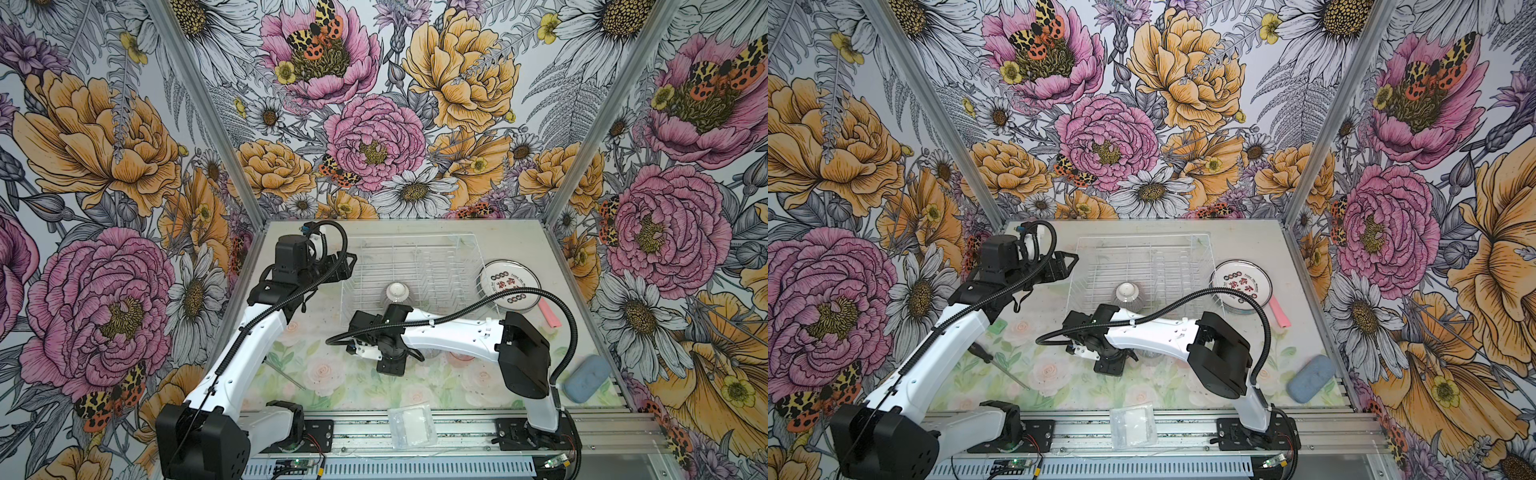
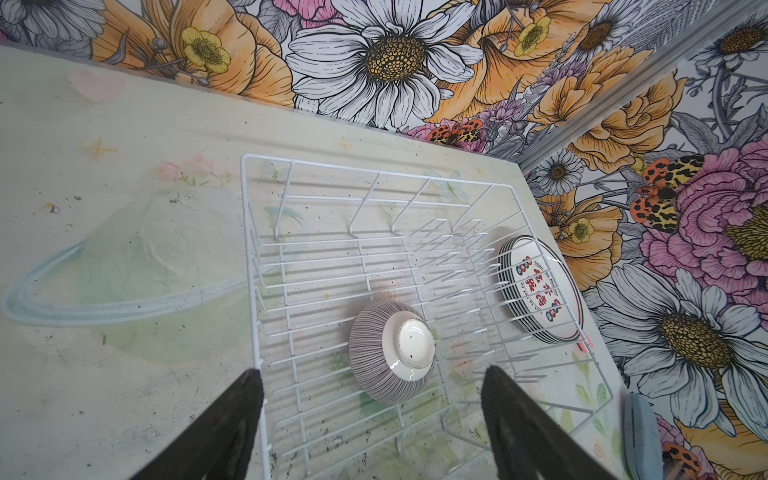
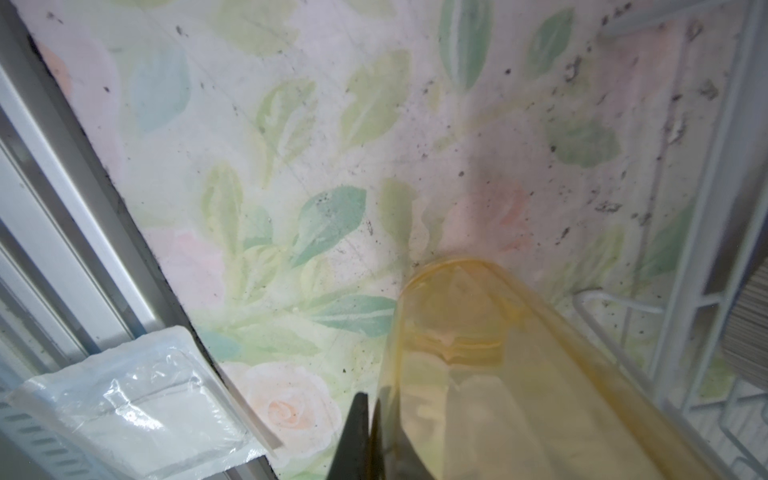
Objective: Unload the mixed dishes from the dish rack
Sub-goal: 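Carry the yellow glass toward the robot and lower it with the right gripper, then release the yellow glass and raise the right gripper while the left reaches the bowl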
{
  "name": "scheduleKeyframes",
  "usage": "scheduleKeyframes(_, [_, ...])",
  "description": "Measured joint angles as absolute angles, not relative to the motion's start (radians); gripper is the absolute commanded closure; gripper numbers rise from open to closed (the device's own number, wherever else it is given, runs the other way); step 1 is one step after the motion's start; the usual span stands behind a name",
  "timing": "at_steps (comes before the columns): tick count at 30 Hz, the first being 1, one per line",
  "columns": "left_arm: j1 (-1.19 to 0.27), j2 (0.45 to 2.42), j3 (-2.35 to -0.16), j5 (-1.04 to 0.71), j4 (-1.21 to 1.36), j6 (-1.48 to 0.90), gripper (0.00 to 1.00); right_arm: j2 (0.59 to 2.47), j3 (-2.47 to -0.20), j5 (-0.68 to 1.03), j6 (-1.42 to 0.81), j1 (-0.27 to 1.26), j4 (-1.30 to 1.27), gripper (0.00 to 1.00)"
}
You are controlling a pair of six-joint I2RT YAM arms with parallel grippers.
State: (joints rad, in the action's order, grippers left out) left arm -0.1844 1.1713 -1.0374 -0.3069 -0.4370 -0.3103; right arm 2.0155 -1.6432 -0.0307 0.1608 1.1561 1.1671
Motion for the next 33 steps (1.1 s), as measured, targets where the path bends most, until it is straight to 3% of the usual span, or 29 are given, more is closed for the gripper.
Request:
scheduleKeyframes(2, [-0.184, 1.172, -1.037, -0.307, -0.437, -0.310, 0.16, 2.021, -1.644, -0.030, 0.167, 1.152, 1.169, 1.00])
scheduleKeyframes(13, [-0.184, 1.174, -1.037, -0.315, -0.429, -0.310, 0.16, 2.033, -1.649, -0.035, 0.184, 1.146, 1.170, 0.71])
scheduleKeyframes(18, [-0.184, 1.179, -1.033, -0.325, -0.422, -0.310, 0.16, 2.033, -1.652, -0.054, 0.181, 1.138, 1.170, 0.47])
scheduleKeyframes(26, [-0.185, 1.193, -1.033, -0.327, -0.422, -0.310, 0.16, 1.982, -1.656, -0.055, 0.177, 1.119, 1.156, 0.45])
scheduleKeyframes(33, [-0.223, 1.245, -1.037, -0.303, -0.446, -0.282, 0.16, 1.743, -1.631, 0.002, 0.172, 1.057, 1.123, 0.41])
